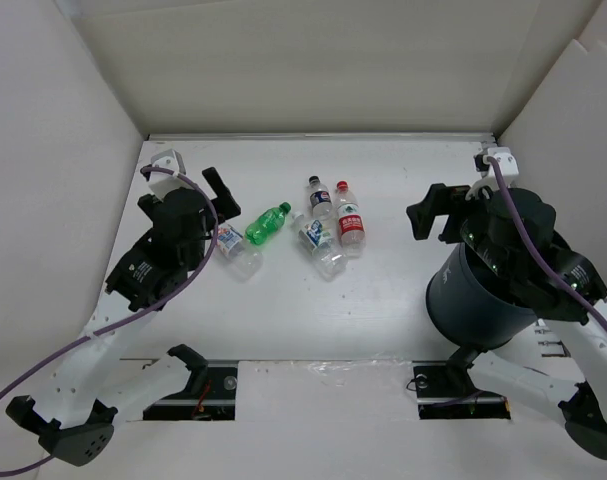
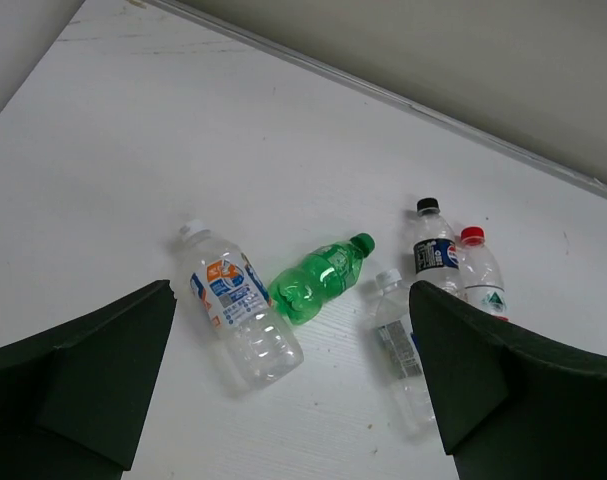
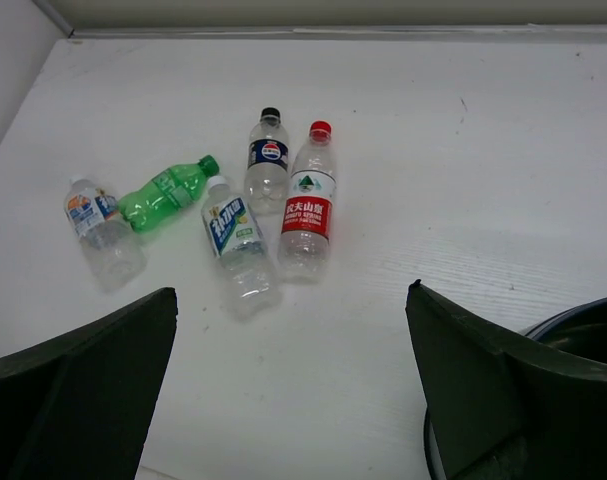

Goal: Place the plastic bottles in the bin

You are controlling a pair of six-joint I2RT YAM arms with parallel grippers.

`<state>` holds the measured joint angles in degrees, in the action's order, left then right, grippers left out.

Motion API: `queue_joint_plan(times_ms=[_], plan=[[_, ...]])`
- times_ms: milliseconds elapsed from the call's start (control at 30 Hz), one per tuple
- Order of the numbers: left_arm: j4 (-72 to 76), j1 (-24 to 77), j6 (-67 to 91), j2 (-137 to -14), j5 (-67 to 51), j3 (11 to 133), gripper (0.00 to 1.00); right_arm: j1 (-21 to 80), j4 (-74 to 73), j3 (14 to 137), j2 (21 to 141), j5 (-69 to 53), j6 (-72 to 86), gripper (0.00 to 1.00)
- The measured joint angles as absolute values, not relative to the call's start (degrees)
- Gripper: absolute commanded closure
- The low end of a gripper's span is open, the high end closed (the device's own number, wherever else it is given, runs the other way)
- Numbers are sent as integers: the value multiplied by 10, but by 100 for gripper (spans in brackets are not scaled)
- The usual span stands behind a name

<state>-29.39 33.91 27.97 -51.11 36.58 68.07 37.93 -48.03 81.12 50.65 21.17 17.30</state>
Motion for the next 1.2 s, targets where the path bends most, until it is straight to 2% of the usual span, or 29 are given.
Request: queue_joint_plan(times_ms=[300,433,567,733,833,1200], plan=[[-297,339,336,-513,364,679,0,379,-479,812,496,189,169,0],[-305,339,406,-557,345,677,0,379,-474,812,487,159,167,0],[-295,326,471,-662,315,664,0,379,-470,811,480,132,167,0],[-263,256,516,-830,248,651,0,380,-456,793,465,95,163,0],[-257,223,532,-888,228,650,0,380,-450,775,455,66,161,0],[-220,139,562,-903,198,611,0,383,-443,731,440,16,154,0]])
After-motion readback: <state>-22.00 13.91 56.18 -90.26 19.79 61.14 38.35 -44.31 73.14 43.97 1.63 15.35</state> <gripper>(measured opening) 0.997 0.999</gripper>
